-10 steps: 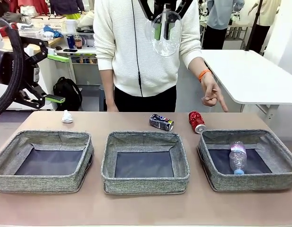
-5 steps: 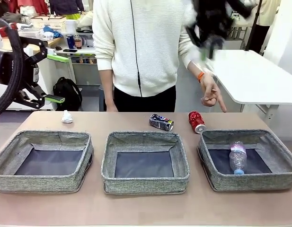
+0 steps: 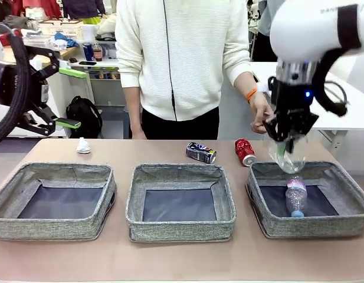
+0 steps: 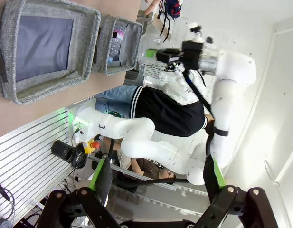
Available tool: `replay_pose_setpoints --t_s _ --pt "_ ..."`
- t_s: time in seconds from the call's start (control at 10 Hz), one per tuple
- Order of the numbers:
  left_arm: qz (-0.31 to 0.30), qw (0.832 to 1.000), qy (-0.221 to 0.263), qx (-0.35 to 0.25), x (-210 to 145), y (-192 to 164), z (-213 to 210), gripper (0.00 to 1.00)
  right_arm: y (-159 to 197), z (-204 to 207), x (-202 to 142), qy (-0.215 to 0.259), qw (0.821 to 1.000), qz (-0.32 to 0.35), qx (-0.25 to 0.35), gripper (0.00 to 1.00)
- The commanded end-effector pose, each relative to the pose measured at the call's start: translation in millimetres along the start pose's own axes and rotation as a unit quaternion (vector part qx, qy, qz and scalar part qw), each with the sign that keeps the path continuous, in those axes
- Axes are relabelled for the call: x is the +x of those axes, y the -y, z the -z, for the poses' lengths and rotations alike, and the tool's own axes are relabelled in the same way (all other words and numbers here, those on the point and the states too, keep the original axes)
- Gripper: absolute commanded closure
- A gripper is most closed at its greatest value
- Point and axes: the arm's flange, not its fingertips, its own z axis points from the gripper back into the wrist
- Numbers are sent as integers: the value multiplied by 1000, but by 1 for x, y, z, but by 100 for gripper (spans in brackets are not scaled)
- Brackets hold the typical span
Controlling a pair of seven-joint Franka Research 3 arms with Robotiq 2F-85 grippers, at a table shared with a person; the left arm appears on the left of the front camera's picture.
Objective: Sort the waste into the appropriate baskets.
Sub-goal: Place the picked waste into the Fabric basket indicated by the person.
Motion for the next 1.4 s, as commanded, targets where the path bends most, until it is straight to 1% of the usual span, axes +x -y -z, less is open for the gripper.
replay_pose_setpoints --t_s 0.0,0.3,0.7,0.8,0.9,1.0,1.1,1.3 --pt "-5 1000 -2 -11 -1 3 1 0 17 18 -19 14 999 5 36 80" --pt "-5 1000 -2 -11 -1 3 1 0 28 26 -19 21 998 43 46 80" --pt "-5 1000 -2 -11 -1 3 1 0 26 27 -17 16 998 45 42 80" --pt "-5 1000 -2 -11 -1 3 1 0 27 26 -17 15 998 51 40 74" --pt "-5 1000 -2 -11 -1 3 1 0 27 26 -17 27 998 50 41 25" --pt "-5 1000 -2 -11 -1 3 1 0 29 24 -17 29 997 56 41 20" --pt "-5 1000 -2 -11 -1 3 1 0 30 23 -18 33 997 60 42 0" --pt "-5 1000 -2 -11 -1 3 1 0 33 24 -19 38 996 73 46 0"
